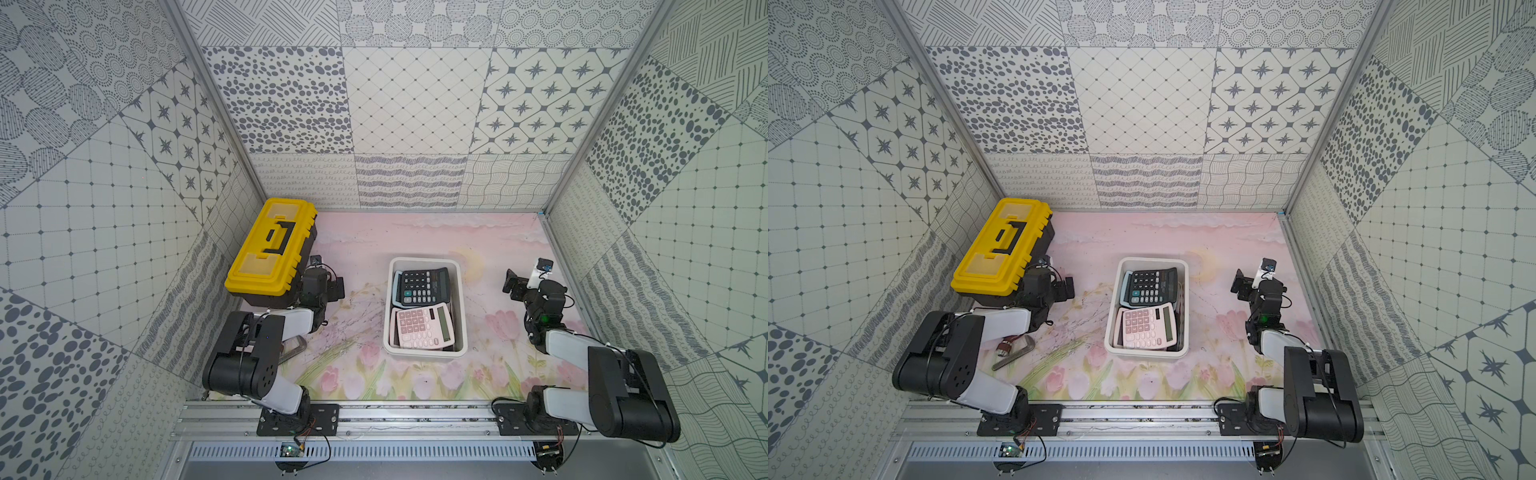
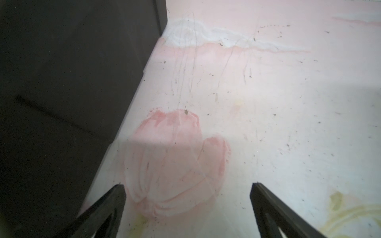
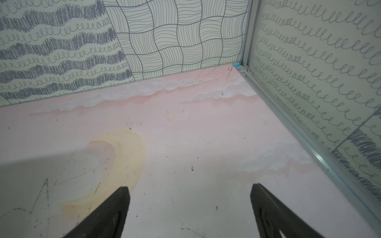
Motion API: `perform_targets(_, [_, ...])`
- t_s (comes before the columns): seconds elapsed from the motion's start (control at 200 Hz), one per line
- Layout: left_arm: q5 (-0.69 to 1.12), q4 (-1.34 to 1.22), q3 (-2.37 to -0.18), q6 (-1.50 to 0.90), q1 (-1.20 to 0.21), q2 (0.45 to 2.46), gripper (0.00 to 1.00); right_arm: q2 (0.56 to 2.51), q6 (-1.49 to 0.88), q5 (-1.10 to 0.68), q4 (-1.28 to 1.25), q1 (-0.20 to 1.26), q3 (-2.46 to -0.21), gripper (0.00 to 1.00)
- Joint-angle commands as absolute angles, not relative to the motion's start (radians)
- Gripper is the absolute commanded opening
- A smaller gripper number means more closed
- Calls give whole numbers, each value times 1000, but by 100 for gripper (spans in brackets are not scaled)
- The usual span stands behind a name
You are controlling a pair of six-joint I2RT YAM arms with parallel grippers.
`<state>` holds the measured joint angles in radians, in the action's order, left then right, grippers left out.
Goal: Put the calculator in the storage box
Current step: Reset both arms
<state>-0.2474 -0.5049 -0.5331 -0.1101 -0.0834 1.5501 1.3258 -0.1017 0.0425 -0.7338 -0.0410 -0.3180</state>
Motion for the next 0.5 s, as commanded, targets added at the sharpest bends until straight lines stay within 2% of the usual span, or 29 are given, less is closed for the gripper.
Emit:
perform_targets(0.0, [-196, -653, -503, -64, -78, 1540, 100, 1421, -49, 26, -912, 14, -305, 97])
perform_targets(0.14, [-183, -673, -491, -62, -79, 1536, 100, 1558, -41, 20, -967, 23, -347, 97])
perform_targets(0.33, [-172, -692, -478, -58, -78, 1533, 100, 1550, -30, 4, -825, 25, -412, 97])
perform_targets(0.43, [-141, -803, -410, -52, -79, 1526, 100, 1552, -30, 3, -834, 25, -411, 97])
perform_targets(0.495, [-86, -962, -360, -13, -79, 1582, 100, 1552, -31, 4, -833, 25, -411, 97])
